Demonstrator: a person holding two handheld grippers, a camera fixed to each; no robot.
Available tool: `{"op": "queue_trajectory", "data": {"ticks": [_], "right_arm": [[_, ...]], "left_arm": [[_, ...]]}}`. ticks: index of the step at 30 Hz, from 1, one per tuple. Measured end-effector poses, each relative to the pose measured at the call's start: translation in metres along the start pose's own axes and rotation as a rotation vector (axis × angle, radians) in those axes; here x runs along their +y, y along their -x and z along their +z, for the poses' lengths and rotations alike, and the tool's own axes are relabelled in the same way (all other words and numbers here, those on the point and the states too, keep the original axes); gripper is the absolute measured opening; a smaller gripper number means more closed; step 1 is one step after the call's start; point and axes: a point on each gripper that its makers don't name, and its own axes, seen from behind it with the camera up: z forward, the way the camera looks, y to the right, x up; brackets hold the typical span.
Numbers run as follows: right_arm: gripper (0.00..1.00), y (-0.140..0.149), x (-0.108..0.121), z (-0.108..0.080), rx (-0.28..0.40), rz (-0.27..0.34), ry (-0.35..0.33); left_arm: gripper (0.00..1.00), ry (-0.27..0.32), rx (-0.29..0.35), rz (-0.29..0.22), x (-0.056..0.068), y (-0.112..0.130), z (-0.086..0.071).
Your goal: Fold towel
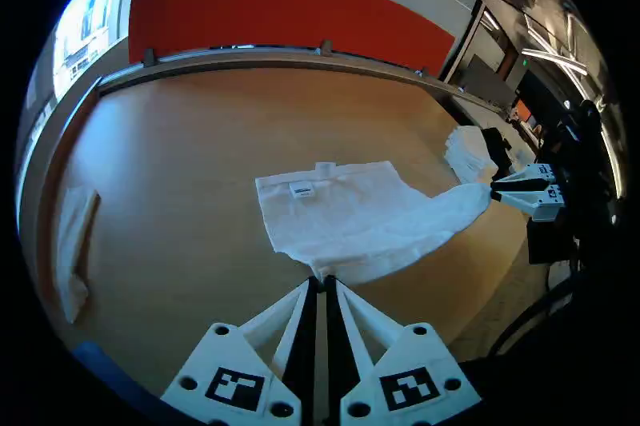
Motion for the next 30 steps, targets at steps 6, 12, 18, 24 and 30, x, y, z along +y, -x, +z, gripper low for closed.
{"op": "queue_trajectory", "data": {"ticks": [6, 12, 18, 24, 30], "right_arm": [[0.12, -0.001, 0.0, 0.003, -0.003, -0.008, 0.004], [0.12, -0.001, 0.002, 0.008, -0.005, -0.004, 0.005], [0.12, -0.001, 0.007, 0.017, -0.011, -0.009, 0.01], [0.12, -0.004, 0.016, 0.029, -0.015, -0.005, 0.017], [0.12, -0.005, 0.025, 0.042, -0.02, 0.001, 0.022]], "left_arm": [[0.08, 0.002, 0.005, 0.002, 0.0, -0.002, 0.001], [0.08, 0.0, 0.01, -0.004, -0.004, -0.005, 0.004], [0.08, -0.004, 0.013, -0.01, -0.007, -0.01, 0.012], [0.08, -0.007, 0.017, -0.013, -0.013, -0.018, 0.023], [0.08, -0.017, 0.017, -0.032, -0.021, -0.025, 0.036]]}}
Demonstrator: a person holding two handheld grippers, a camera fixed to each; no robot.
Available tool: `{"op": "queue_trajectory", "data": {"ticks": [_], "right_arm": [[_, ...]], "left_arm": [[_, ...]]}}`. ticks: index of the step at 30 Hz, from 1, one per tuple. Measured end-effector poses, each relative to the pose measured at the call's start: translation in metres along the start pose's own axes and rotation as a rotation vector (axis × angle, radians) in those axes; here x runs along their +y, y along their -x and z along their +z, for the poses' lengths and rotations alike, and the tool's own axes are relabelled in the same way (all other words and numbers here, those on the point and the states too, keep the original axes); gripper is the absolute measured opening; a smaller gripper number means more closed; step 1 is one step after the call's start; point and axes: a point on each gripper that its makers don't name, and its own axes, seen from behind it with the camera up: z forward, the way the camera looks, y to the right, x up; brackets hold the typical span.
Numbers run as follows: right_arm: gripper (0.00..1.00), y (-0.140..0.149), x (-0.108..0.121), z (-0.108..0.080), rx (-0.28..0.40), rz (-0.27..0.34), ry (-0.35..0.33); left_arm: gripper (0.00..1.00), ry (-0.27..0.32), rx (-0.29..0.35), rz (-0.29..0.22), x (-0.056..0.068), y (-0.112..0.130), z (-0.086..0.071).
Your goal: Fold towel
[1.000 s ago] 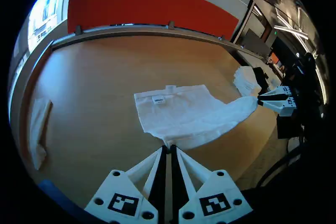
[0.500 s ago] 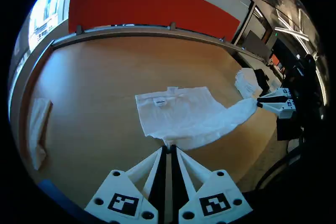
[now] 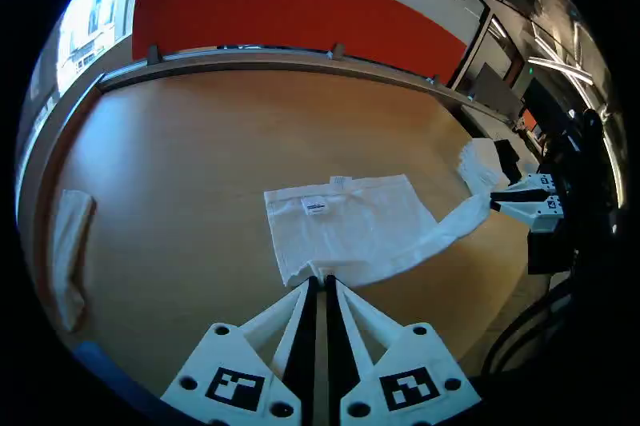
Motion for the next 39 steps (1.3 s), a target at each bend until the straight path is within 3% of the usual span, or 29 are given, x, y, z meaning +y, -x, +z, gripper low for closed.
{"op": "queue_trajectory", "data": {"ticks": [18, 39], "right_arm": [[0.12, 0.004, 0.025, 0.046, -0.036, 0.024, 0.023], [0.12, 0.017, 0.043, 0.089, -0.078, 0.066, 0.035]], "left_arm": [[0.08, -0.027, -0.009, -0.04, -0.022, -0.016, 0.045], [0.08, -0.047, -0.062, -0.048, -0.042, -0.01, 0.096]]}}
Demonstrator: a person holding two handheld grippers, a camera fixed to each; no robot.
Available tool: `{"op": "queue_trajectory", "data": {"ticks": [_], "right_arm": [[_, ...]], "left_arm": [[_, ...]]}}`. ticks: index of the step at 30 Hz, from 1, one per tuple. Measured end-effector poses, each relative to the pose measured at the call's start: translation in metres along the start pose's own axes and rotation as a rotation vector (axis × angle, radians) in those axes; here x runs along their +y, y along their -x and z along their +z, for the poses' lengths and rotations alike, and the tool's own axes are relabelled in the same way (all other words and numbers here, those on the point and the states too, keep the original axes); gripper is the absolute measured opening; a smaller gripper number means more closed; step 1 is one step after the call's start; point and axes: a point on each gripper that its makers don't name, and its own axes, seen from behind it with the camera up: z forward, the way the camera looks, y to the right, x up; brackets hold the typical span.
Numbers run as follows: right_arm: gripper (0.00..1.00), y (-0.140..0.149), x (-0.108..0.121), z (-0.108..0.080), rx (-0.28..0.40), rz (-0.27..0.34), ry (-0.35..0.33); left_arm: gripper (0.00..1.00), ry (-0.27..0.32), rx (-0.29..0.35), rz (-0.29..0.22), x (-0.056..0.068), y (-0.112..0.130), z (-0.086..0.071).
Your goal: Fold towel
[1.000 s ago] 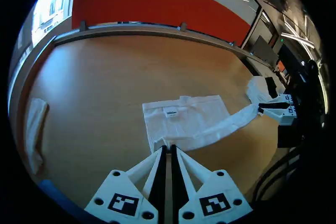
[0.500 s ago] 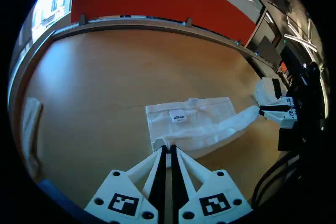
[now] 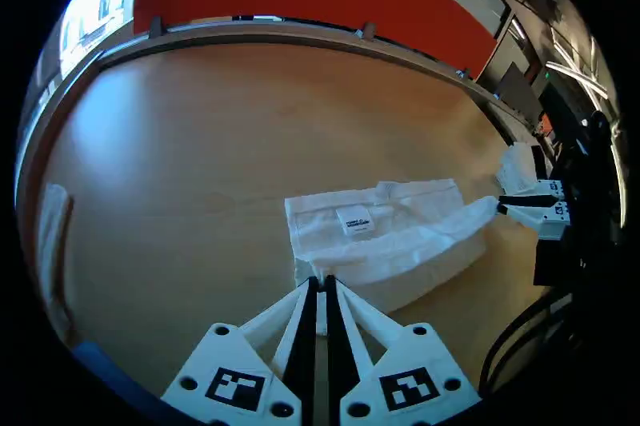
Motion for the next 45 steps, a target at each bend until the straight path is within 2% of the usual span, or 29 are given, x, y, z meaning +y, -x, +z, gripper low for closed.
{"op": "queue_trajectory", "data": {"ticks": [9, 18, 22, 25, 29, 30, 33, 35, 36, 37, 45], "right_arm": [[0.12, -0.001, 0.01, 0.019, -0.007, 0.019, 0.011], [0.15, -0.003, 0.018, 0.033, -0.011, 0.034, 0.035], [0.19, -0.003, 0.022, 0.034, -0.009, 0.033, 0.051], [0.22, -0.004, 0.027, 0.034, -0.011, 0.028, 0.07], [0.34, -0.007, 0.035, 0.032, -0.003, 0.023, 0.096], [0.41, -0.008, 0.037, 0.03, 0.0, 0.023, 0.102], [0.62, -0.009, 0.04, 0.027, 0.005, 0.027, 0.112], [0.81, -0.009, 0.04, 0.025, 0.01, 0.031, 0.112], [0.86, -0.009, 0.04, 0.024, 0.013, 0.034, 0.111], [0.9, -0.009, 0.04, 0.024, 0.014, 0.037, 0.111], [0.9, -0.007, 0.037, 0.018, 0.02, 0.049, 0.106]], "left_arm": [[0.08, -0.018, -0.002, -0.014, -0.009, -0.014, 0.021], [0.12, -0.04, -0.011, -0.031, -0.016, -0.019, 0.034], [0.24, -0.056, -0.01, -0.038, -0.021, -0.021, 0.033], [0.3, -0.065, -0.006, -0.045, -0.023, -0.023, 0.032], [0.44, -0.084, 0.005, -0.044, -0.029, -0.025, 0.028], [0.47, -0.091, 0.008, -0.043, -0.031, -0.025, 0.027], [0.68, -0.111, 0.016, -0.036, -0.036, -0.024, 0.022], [0.82, -0.115, 0.016, -0.035, -0.037, -0.022, 0.02], [0.89, -0.116, 0.017, -0.034, -0.037, -0.021, 0.019], [0.9, -0.118, 0.017, -0.035, -0.037, -0.02, 0.019], [0.95, -0.129, 0.022, -0.035, -0.037, -0.019, 0.014]]}}
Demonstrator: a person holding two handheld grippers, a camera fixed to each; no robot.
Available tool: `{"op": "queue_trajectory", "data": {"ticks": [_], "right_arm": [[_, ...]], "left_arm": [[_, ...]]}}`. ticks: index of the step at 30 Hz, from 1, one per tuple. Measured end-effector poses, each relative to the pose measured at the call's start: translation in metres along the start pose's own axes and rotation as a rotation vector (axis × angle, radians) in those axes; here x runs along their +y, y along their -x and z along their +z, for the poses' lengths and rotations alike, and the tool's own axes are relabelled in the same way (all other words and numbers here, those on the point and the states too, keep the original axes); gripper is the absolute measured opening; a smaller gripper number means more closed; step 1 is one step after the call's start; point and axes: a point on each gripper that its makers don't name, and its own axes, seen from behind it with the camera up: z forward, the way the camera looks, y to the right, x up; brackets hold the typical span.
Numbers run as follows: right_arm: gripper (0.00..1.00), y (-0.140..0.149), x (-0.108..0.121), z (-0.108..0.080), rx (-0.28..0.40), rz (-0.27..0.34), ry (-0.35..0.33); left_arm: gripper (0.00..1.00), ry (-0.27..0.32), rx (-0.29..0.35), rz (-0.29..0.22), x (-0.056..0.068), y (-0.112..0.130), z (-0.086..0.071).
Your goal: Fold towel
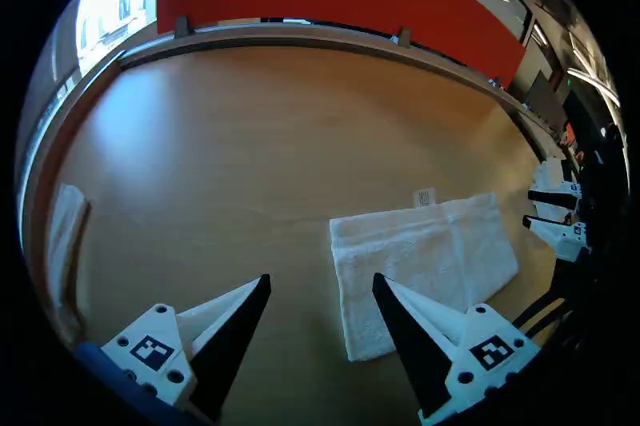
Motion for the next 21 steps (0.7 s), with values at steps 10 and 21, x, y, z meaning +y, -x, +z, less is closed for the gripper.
{"op": "queue_trajectory", "data": {"ticks": [10, 21], "right_arm": [[0.9, 0.004, -0.007, -0.008, 0.002, -0.014, -0.007], [0.9, 0.019, -0.015, -0.021, -0.009, -0.009, -0.014]], "left_arm": [[0.95, -0.011, 0.015, 0.005, 0.0, 0.003, -0.015], [0.95, -0.03, 0.006, -0.02, -0.004, 0.029, -0.037]]}}
